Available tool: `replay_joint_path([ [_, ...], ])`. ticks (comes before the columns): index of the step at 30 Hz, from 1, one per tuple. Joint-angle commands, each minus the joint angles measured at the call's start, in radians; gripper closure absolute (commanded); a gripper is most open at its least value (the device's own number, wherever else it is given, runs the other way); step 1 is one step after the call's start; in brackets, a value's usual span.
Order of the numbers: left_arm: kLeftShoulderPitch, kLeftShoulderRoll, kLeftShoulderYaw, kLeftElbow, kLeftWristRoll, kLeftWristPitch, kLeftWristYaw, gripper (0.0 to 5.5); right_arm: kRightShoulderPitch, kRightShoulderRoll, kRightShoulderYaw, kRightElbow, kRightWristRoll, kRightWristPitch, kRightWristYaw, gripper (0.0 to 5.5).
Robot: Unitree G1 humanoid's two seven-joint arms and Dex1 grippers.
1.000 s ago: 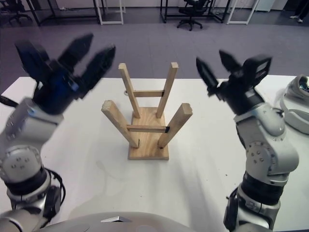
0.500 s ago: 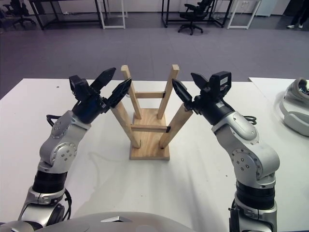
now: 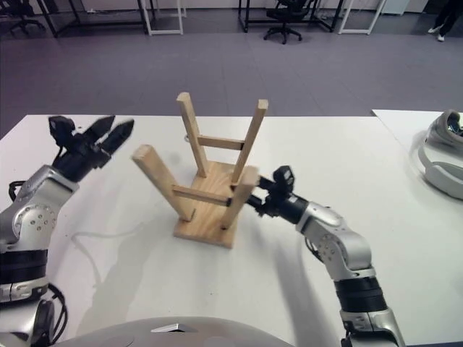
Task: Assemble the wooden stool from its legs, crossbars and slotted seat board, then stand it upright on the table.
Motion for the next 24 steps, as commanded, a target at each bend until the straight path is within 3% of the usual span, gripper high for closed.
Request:
replay_joint_path([
  [1, 0.137, 0.123, -0.067, 0.045, 0.192, -0.066, -0.136, 1.31, 0.1, -0.02, 0.139, -0.14, -0.057, 0.027, 0.038, 1.74],
  [2, 0.169, 0.153, -0.071, 0.057, 0.226, -0.075, -0.172, 1.31, 0.14, -0.031, 0.145, -0.159, -0.074, 0.021, 0.032, 1.74],
  [7, 0.295, 0.284, -0.041, 0.062, 0.296, -0.055, -0.302, 1.31, 0.302, -0.146, -0.075, -0.009, -0.138, -0.08, 0.056, 1.74],
  [10, 0.362, 0.329, -0.101, -0.04, 0.317, 0.003, -0.362, 1.31, 0.103, -0.127, -0.131, 0.274, -0.22, -0.165, 0.007, 1.74],
  [14, 0.404, 0.435, -0.252, -0.118, 0.515, 0.005, -0.393, 1.31, -0.292, -0.041, -0.064, 0.819, -0.431, -0.346, -0.093, 1.74],
  [18, 0.294, 0.28, -0.36, -0.081, 0.599, 0.0, -0.295, 1.31, -0.477, 0.051, 0.094, 1.148, -0.635, -0.543, -0.011, 1.74],
  [21, 0.23, 0.151, -0.366, -0.027, 0.617, 0.013, -0.183, 1.31, -0.416, 0.039, 0.117, 1.16, -0.641, -0.616, 0.158, 1.74],
  [24, 0.197, -0.006, -0.307, 0.034, 0.599, 0.006, -0.026, 1.31, -0.282, -0.002, 0.088, 0.997, -0.582, -0.605, 0.235, 1.74],
])
